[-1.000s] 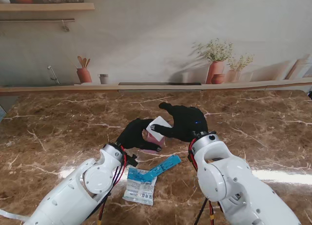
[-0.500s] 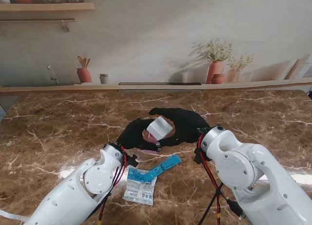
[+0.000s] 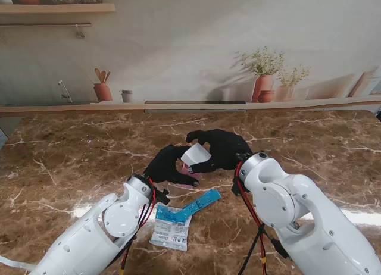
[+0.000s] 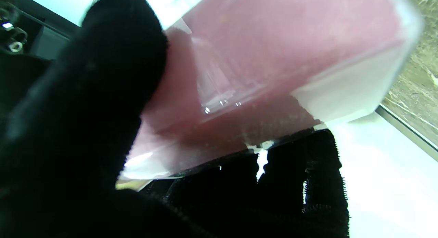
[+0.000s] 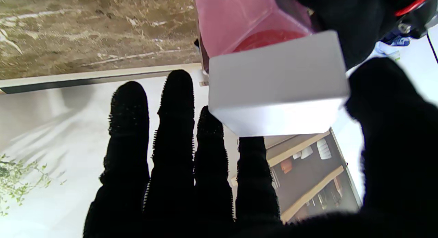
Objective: Fill the seasoning bottle
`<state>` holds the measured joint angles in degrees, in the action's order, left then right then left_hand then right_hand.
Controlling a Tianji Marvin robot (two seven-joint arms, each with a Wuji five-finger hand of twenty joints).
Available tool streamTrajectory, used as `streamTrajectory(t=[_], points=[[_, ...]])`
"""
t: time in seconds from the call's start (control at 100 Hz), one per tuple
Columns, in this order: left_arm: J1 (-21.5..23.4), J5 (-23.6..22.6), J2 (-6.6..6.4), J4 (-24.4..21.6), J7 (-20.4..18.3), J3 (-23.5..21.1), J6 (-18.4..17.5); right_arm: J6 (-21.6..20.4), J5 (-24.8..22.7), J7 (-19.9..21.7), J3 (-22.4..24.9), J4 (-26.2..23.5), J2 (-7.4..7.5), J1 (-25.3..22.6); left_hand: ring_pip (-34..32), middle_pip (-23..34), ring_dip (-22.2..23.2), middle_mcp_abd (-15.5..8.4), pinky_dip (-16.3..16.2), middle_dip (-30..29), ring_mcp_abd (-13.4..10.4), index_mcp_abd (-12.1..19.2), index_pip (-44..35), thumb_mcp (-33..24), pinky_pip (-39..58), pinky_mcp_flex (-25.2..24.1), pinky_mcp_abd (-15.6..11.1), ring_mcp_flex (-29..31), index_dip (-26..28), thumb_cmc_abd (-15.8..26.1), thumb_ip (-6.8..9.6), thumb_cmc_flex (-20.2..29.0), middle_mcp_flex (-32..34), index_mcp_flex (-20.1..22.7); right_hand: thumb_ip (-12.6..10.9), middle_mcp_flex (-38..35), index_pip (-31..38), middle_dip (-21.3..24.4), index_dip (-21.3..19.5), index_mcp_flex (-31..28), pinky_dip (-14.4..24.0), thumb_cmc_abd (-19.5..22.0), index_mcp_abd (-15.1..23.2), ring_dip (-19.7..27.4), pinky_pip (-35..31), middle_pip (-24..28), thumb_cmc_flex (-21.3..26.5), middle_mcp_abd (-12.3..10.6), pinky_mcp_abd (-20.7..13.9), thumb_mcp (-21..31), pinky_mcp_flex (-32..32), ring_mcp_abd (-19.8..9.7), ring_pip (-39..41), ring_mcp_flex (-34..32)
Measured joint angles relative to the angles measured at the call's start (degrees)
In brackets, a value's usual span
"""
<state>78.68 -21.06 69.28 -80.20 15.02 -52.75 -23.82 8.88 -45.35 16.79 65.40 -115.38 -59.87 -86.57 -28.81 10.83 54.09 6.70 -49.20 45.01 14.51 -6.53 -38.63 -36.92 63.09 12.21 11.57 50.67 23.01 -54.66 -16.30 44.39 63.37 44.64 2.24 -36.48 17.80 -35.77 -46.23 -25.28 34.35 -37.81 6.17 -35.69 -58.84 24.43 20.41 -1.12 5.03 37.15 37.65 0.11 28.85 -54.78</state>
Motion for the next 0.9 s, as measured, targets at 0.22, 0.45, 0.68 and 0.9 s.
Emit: streamTrajectory(t=[0.22, 0.45, 0.68, 0.9], points=[[0.0, 0.0, -0.02, 0.0, -0.1, 0.0, 0.4, -2.4, 2.8, -2.3, -0.2, 1.2, -0.67, 0.2, -0.2, 0.0, 0.1, 0.0, 0.0, 0.0, 0.0, -0.5, 0.0, 0.0, 0.0, 0.0, 0.0, 0.0, 0.0, 0.0, 0.0, 0.0, 0.0, 0.0, 5.8, -6.8, 7.7, -1.5, -4.9, -9.3, 0.0, -7.9, -0.4, -0.3, -3.4, 3.9, 3.3, 1.0, -0.7, 17.0, 4.4, 1.8, -0.6, -3.4], [0.2, 0.0, -0.03, -0.5, 0.0, 0.0, 0.7, -4.4, 2.9, -5.8, -0.7, 2.4, -0.99, 0.4, -0.2, 0.0, 0.1, 0.0, 0.0, 0.0, 0.0, -0.5, 0.0, 0.0, 0.0, 0.0, -0.1, 0.0, 0.0, 0.0, 0.0, 0.0, 0.0, 0.0, 13.7, -12.5, 14.7, -7.1, -0.8, -12.2, 0.0, -14.8, 0.1, -0.8, -5.5, 1.1, 6.5, 2.9, 0.3, 18.8, 7.2, 4.4, -1.1, -6.4], [0.3, 0.7, 0.0, -0.8, 0.2, -0.3, 1.0, -9.6, -1.3, -14.1, -1.5, 4.9, -1.87, 0.3, -0.2, 0.0, 0.1, 0.0, 0.0, 0.0, -0.1, -0.6, 0.0, 0.0, 0.0, 0.0, -0.2, 0.0, 0.0, 0.0, 0.0, 0.0, 0.0, 0.0, 14.9, -16.8, 20.3, -8.5, 3.8, -14.3, 1.3, -18.6, 1.4, -1.7, -7.9, 0.0, 6.9, 3.4, 0.8, 18.6, 8.8, 4.8, 0.8, -8.1], [0.6, 1.8, 0.11, -1.0, 0.1, -0.2, 1.3, -9.8, -1.6, -13.2, -1.4, 5.0, -2.21, 0.3, -0.2, 0.0, 0.1, 0.0, 0.0, 0.0, -0.1, -0.6, 0.0, 0.0, 0.0, 0.0, -0.2, 0.0, 0.0, 0.0, 0.0, 0.0, 0.0, 0.0, 14.9, -17.3, 20.4, -8.5, 4.8, -14.8, 1.4, -18.9, 1.7, -1.7, -7.9, 0.0, 6.9, 3.7, 0.8, 18.6, 9.1, 4.9, 0.9, -8.2]])
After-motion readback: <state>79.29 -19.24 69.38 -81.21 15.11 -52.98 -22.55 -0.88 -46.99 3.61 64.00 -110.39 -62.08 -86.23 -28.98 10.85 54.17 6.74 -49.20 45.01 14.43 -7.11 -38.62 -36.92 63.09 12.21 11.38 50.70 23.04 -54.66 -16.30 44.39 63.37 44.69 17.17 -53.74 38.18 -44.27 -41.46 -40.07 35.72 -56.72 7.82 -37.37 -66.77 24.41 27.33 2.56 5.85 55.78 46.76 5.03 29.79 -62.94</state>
